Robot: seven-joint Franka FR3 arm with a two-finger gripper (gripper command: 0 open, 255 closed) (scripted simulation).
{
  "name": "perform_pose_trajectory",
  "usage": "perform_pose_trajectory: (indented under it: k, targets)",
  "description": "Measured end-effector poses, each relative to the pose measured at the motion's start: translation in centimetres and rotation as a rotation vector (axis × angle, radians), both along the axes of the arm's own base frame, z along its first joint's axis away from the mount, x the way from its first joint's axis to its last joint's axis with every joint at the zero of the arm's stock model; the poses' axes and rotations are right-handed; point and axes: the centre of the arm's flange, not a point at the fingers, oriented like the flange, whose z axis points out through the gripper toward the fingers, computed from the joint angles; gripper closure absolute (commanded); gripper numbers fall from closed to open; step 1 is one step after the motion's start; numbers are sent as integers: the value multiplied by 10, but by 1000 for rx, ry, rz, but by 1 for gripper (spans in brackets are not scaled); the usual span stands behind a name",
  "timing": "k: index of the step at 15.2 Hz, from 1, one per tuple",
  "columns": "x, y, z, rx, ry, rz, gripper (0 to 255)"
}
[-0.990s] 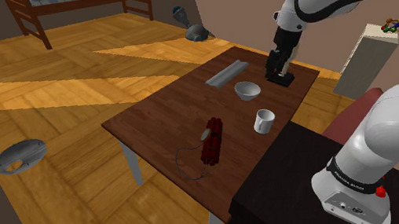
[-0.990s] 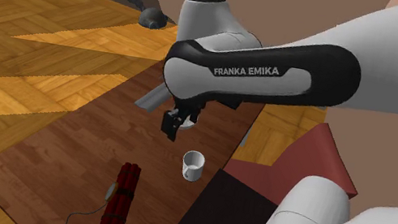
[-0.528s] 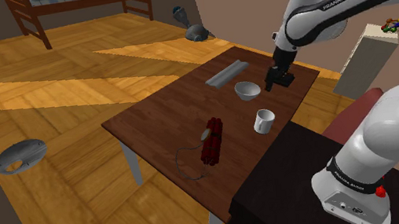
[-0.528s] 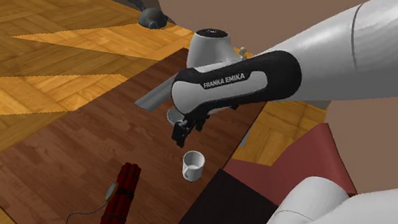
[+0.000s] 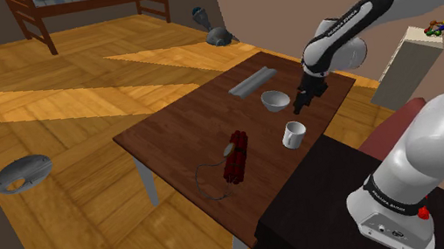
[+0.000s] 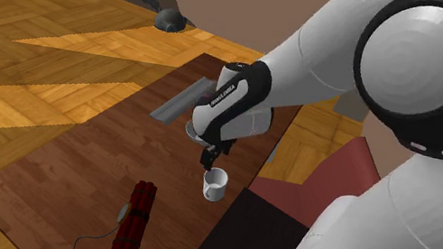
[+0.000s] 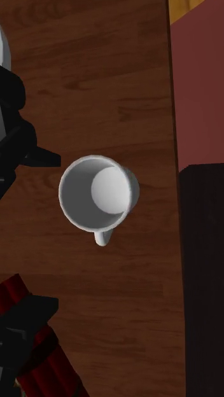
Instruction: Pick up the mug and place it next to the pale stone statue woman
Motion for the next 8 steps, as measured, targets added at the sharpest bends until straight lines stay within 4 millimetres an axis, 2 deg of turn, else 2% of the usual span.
perform_pose_trajectory:
  k: [2,5,8]
  targets:
    - [3,-9,-25,2,3,0,0]
    - [3,-38,-58,2,7,-2,0]
    - [6,-54,-93,6,10,-5,0]
